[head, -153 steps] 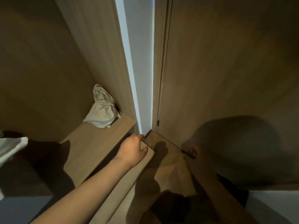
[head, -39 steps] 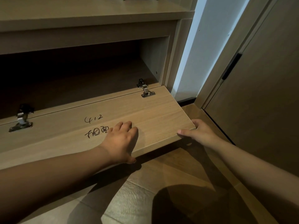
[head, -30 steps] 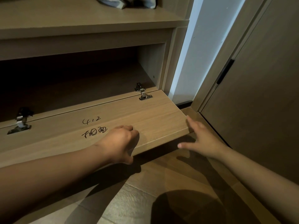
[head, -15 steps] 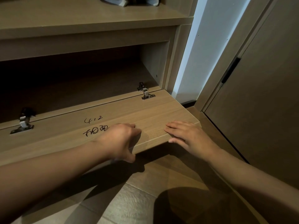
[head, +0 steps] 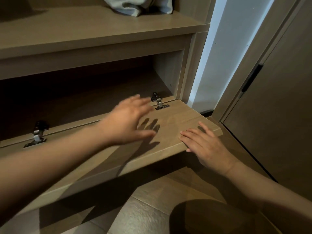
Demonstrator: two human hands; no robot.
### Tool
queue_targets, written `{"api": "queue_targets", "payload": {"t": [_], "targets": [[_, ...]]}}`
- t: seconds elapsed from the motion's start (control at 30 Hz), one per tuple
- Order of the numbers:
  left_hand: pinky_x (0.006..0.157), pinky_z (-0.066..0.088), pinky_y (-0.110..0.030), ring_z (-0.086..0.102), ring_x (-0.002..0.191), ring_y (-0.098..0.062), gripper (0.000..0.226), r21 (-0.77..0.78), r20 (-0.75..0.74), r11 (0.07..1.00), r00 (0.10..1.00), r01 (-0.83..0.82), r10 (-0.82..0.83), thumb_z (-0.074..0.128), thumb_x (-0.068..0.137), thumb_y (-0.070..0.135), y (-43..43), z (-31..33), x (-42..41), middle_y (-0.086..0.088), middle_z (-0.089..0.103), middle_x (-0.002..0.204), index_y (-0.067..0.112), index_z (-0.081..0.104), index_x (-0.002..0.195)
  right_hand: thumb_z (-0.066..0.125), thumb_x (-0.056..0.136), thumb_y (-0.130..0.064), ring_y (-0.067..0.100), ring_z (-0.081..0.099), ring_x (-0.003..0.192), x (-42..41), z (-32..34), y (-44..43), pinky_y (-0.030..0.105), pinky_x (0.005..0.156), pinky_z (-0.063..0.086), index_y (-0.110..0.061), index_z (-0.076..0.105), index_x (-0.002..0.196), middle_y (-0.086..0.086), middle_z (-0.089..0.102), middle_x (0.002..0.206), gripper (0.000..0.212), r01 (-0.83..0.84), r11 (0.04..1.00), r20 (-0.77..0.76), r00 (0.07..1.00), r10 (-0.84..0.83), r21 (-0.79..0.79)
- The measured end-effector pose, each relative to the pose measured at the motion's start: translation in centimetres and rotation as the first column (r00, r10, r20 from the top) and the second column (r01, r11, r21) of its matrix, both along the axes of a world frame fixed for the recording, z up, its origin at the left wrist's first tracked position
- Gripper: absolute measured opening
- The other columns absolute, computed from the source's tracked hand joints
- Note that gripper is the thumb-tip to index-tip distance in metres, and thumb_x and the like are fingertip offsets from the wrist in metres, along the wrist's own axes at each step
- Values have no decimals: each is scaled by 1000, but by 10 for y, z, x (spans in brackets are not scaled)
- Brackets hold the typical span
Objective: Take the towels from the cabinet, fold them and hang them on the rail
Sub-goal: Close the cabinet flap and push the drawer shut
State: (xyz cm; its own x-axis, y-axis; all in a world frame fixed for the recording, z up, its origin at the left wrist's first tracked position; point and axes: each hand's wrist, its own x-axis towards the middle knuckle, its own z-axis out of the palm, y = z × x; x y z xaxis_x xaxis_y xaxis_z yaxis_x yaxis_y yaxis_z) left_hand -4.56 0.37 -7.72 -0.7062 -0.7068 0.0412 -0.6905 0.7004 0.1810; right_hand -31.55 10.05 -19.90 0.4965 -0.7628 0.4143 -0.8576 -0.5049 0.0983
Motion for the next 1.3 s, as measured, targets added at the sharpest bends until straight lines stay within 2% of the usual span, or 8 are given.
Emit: {"api": "queue_targets", "payload": {"t": [0.17, 0.3, 0.43, 0.77, 0.93, 1.03, 1.1, 1.3], "targets": [[118, -2, -43, -11, 148, -20, 93, -126, 25, 981, 988, -149, 154, 45, 76, 74, -35, 36, 8, 1, -4, 163, 28, 17, 153, 46, 98, -23, 18, 57, 120, 6, 41, -25, 47, 116, 29, -12, 61, 126, 3, 65, 126, 33, 22, 999, 142, 990, -18, -25], [119, -5, -49, -13, 148, -21, 105, -212, 29, 953, 973, -217, 228, 20, 70, 84, -56, 60, 14, -3, -9, 162, 22, 10, 154, 54, 92, -21, 15, 58, 119, 6, 62, -35, 43, 111, 34, -18, 62, 126, -1, 66, 124, 35, 23, 999, 203, 979, -30, 37], [118, -9, -55, -22, 146, -25, 106, -372, 90, 905, 962, -207, 257, 27, 75, 83, -63, 64, 16, -5, -20, 161, 20, -2, 155, 52, 92, -25, 13, 58, 118, 10, 71, -37, 42, 109, 35, -23, 61, 126, -5, 66, 123, 35, 61, 995, 240, 968, -80, 84], [117, -11, -54, -6, 149, -26, 135, -230, 36, 935, 957, -271, 286, 22, 51, 100, -67, 86, 11, -6, -1, 162, 17, -2, 155, 47, 92, -40, 15, 59, 114, 17, 102, -56, 38, 99, 44, -24, 64, 123, -6, 67, 119, 39, 129, 983, 370, 913, -169, 131], [116, -12, -55, -11, 148, -25, 153, -208, 82, 949, 962, -238, 260, 23, 32, 107, -71, 88, 16, -4, -8, 162, 20, -12, 153, 64, 90, -36, 8, 30, 137, 16, 123, -79, 27, 106, 29, -29, 42, 144, -4, 36, 152, 59, 202, 968, 448, 859, -248, 148], [116, -13, -57, -17, 147, -27, 157, -233, 132, 949, 960, -212, 246, 25, 26, 107, -72, 84, 17, -5, -15, 161, 21, -18, 151, 67, 88, -33, 15, 14, 148, 18, 136, -92, 39, 112, 27, -33, 27, 151, -7, 14, 162, 75, 215, 965, 443, 858, -260, 151], [116, -12, -58, -18, 147, -27, 157, -255, 138, 944, 958, -211, 251, 29, 27, 105, -72, 82, 16, -5, -14, 160, 21, -19, 151, 67, 89, -34, 13, 6, 149, 19, 141, -100, 46, 115, 25, -34, 22, 153, -8, 9, 163, 78, 230, 964, 419, 868, -266, 135], [117, -1, -57, 6, 144, -32, 148, -291, 54, 919, 954, -266, 294, 57, 41, 93, -80, 90, 13, -6, 10, 155, 19, -4, 153, 66, 81, -52, 8, -7, 149, 13, 163, -124, 41, 113, 11, -36, 13, 154, -9, 2, 164, 91, 213, 970, 333, 912, -241, 116]]}}
